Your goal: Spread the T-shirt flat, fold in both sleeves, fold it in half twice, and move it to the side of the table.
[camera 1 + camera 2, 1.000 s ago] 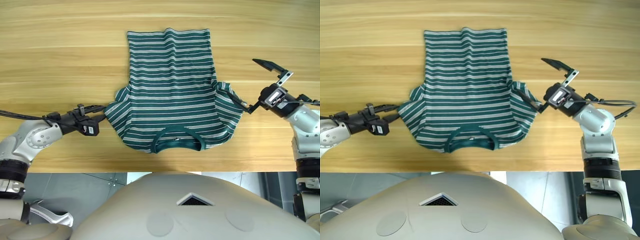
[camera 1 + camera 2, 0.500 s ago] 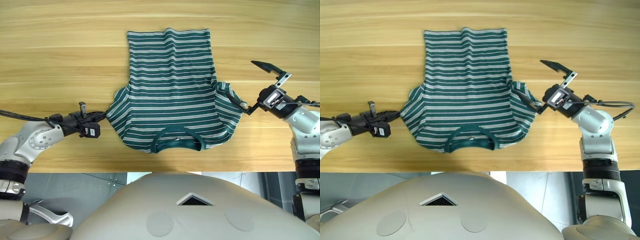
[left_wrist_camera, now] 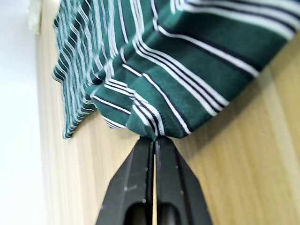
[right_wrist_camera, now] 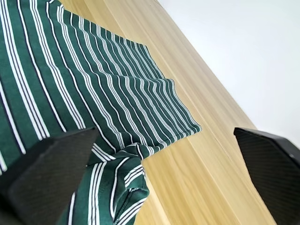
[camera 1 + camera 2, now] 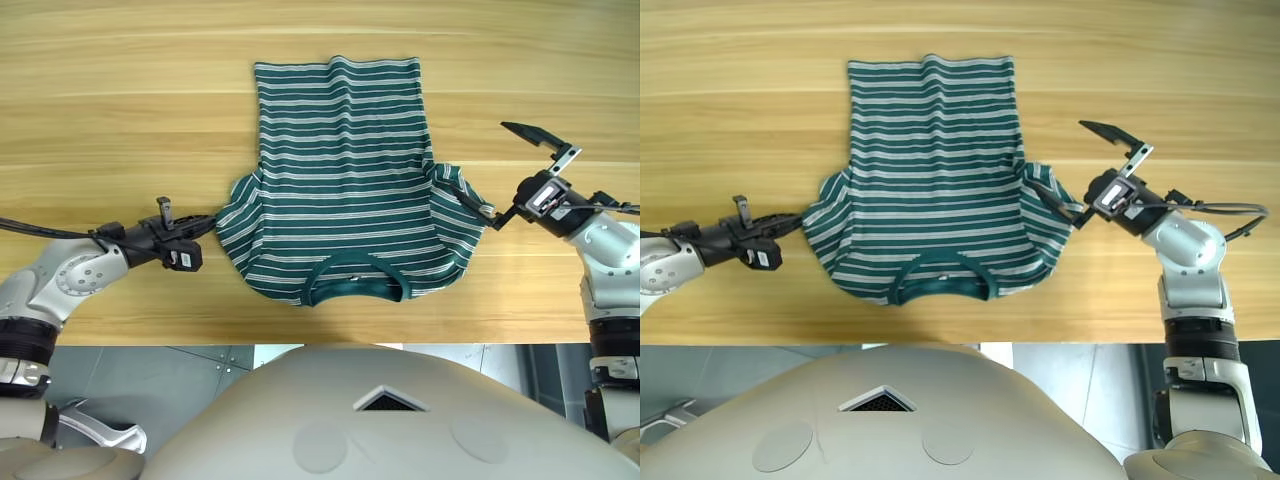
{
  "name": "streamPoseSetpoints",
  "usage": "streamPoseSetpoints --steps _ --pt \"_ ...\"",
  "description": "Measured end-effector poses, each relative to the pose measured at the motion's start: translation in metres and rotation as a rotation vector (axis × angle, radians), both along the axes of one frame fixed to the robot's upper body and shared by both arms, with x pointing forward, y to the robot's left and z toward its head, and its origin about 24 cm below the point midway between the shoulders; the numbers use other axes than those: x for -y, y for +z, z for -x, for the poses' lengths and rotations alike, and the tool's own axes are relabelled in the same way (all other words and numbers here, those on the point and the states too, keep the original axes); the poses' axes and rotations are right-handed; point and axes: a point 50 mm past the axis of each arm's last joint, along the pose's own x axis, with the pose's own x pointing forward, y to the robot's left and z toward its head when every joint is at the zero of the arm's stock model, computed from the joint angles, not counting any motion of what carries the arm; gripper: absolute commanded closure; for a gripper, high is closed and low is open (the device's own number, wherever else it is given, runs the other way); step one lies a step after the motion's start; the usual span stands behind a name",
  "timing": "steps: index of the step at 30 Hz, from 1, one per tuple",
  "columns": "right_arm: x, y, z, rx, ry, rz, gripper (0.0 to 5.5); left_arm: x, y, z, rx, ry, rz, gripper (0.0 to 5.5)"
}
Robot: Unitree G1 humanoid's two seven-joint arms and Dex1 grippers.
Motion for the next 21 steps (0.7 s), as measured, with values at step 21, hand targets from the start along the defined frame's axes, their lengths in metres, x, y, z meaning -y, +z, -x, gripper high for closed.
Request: streamPoseSetpoints --steps 21 --pt "-0.007 -0.003 0.001 -0.002 0.014 -0.019 0.10 0.024 0.002 -0.005 0.043 -0.049 0.163 5.48"
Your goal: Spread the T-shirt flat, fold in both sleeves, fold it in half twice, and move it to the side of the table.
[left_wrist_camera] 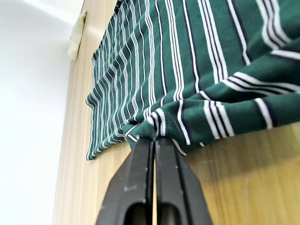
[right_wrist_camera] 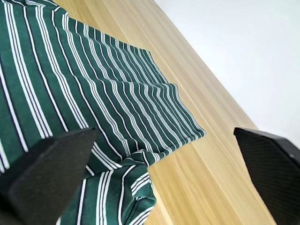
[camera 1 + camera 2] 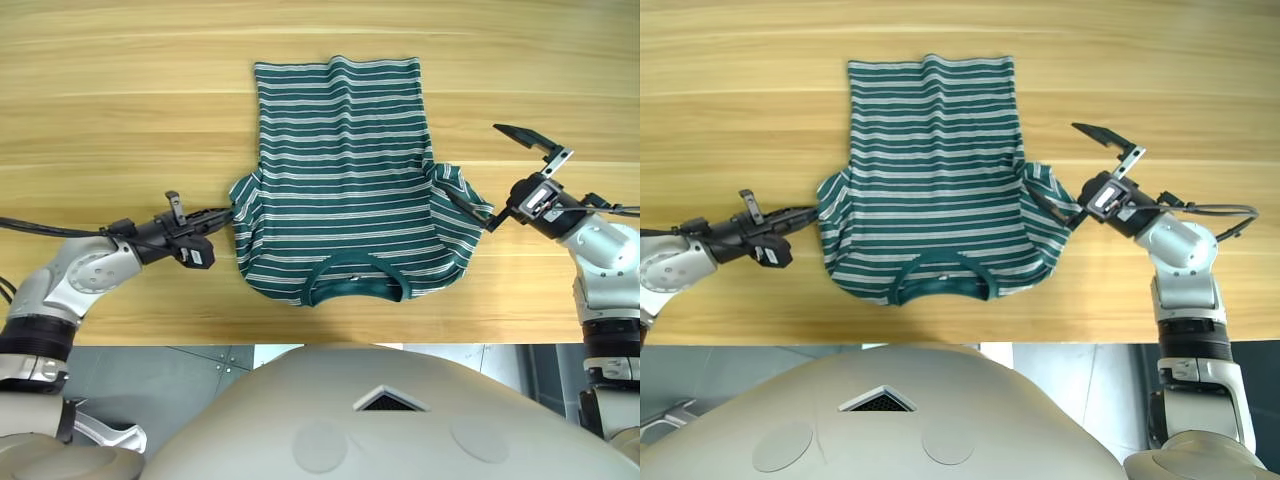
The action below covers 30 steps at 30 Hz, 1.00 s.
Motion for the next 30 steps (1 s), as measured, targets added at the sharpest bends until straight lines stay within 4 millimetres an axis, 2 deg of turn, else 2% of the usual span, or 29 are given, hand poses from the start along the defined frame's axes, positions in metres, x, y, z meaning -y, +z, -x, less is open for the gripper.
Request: streamPoseSetpoints --steps 5,9,16,22,30 --pt "-0.001 -0.001 0.000 -0.001 0.003 0.001 0.10 0.018 -0.004 -0.013 0.015 -0.059 -0.001 5.48" --pt "-0.001 -0.001 0.000 -0.001 0.003 0.002 0.10 0.024 -0.005 -0.019 0.025 -0.057 0.008 5.48" --pt "-0.002 -0.001 0.000 -0.001 0.004 0.000 0.10 0.037 -0.013 -0.015 0.000 -0.098 0.014 5.48" --pt "-0.003 -0.002 0.000 -0.004 0.007 -0.002 0.10 0.056 -0.015 -0.013 -0.001 -0.138 0.059 5.48" --pt "-0.006 -0.002 -0.002 0.001 0.015 -0.006 0.10 0.064 -0.018 -0.019 -0.016 -0.097 0.062 5.48"
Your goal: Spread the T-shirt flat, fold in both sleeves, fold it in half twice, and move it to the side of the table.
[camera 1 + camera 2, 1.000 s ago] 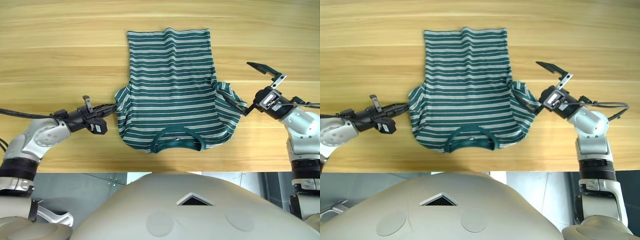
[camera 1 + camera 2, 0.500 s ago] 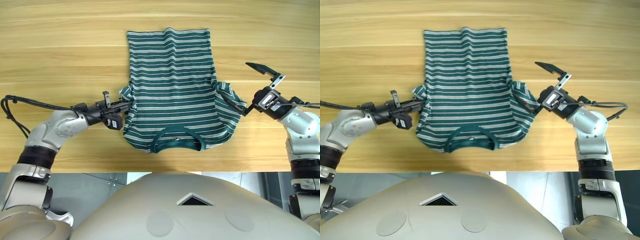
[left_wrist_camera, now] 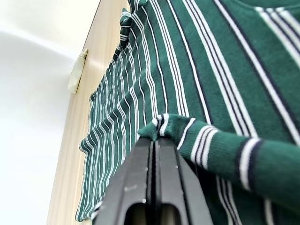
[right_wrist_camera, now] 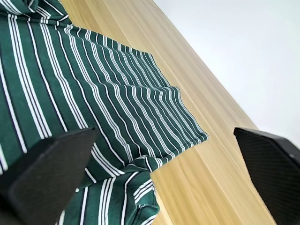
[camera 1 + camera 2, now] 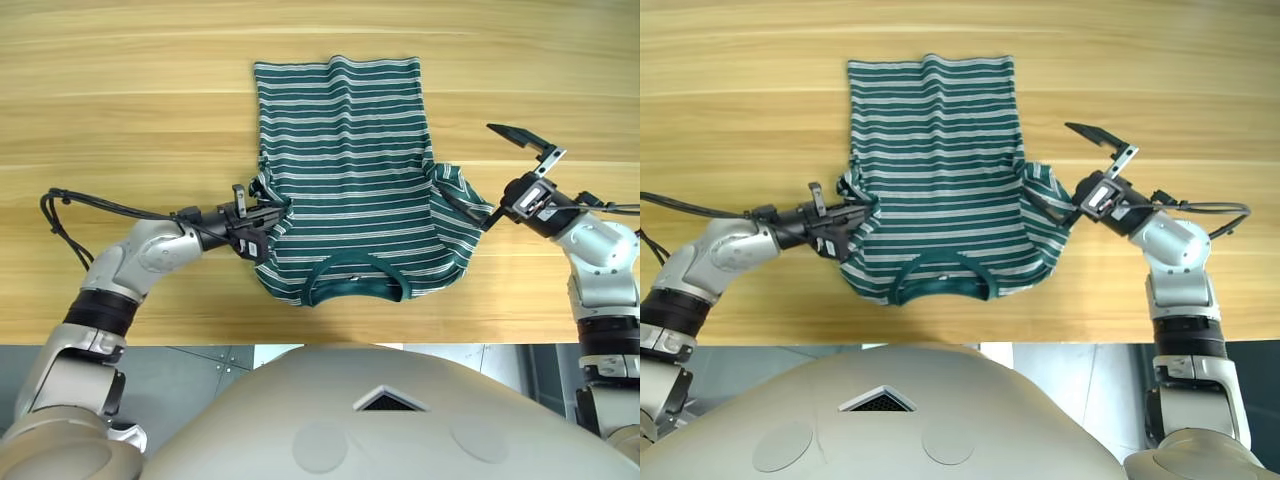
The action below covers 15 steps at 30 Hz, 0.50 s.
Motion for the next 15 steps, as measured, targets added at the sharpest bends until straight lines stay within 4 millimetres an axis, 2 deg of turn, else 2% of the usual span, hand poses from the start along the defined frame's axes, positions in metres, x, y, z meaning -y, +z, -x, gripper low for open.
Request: streamPoseSetpoints --steps 8,15 --pt "-0.001 -0.001 0.000 -0.001 0.003 0.011 0.10 0.006 0.001 -0.006 -0.020 0.041 -0.003 5.48" --pt "-0.002 -0.002 0.000 -0.002 0.004 0.006 0.10 0.017 -0.005 0.002 -0.076 0.019 0.015 5.48"
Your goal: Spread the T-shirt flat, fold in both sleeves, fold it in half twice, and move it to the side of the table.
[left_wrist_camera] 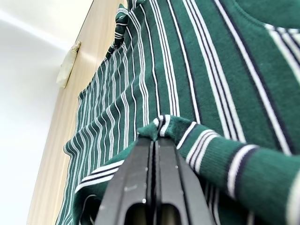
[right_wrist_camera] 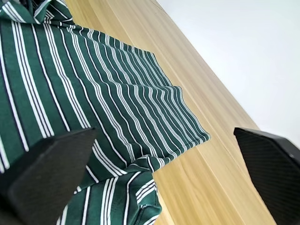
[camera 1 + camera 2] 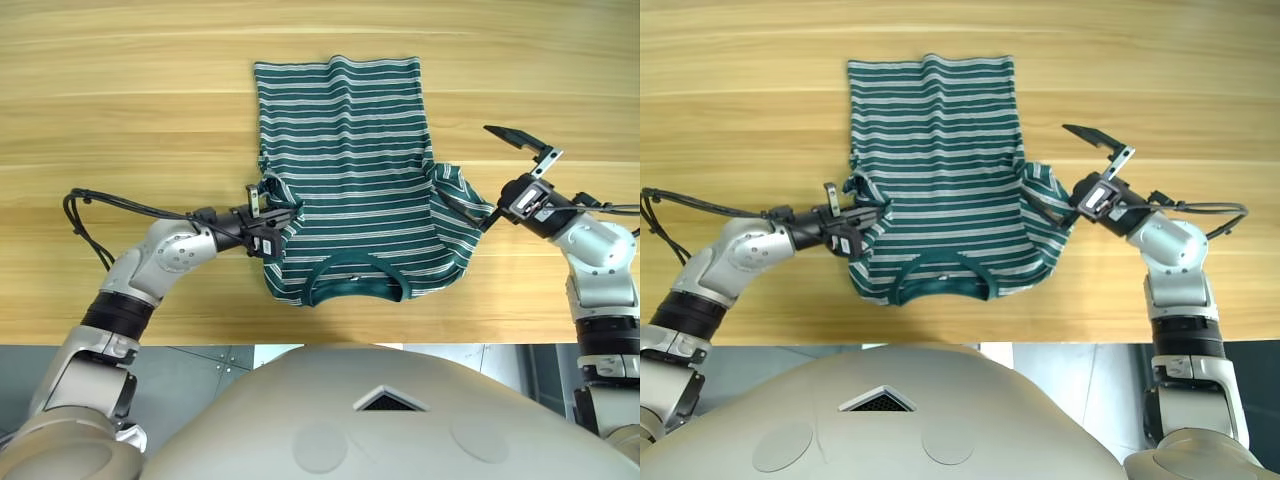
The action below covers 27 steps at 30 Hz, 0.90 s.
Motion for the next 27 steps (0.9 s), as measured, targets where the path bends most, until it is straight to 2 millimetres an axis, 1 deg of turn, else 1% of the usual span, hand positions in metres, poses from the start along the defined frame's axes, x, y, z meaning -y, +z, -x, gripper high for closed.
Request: streamPoseSetpoints --steps 9,15,20,23,27 --pt "-0.003 -0.001 0.000 0.000 0.001 -0.011 0.10 0.005 -0.005 0.001 -0.014 0.005 -0.007 5.48" --pt "-0.003 -0.002 0.000 0.000 0.001 -0.013 0.10 0.007 -0.005 -0.002 -0.026 0.039 0.006 5.48" --pt "-0.003 -0.002 0.000 0.000 0.001 -0.014 0.10 0.008 -0.007 -0.001 -0.080 0.060 0.021 4.56" --pt "-0.003 -0.002 0.000 -0.001 0.001 -0.014 0.10 0.010 -0.005 -0.002 -0.091 0.066 0.046 4.24" --pt "-0.003 -0.002 0.000 -0.001 0.002 -0.015 0.10 0.010 -0.003 -0.003 -0.099 0.077 0.053 3.58"
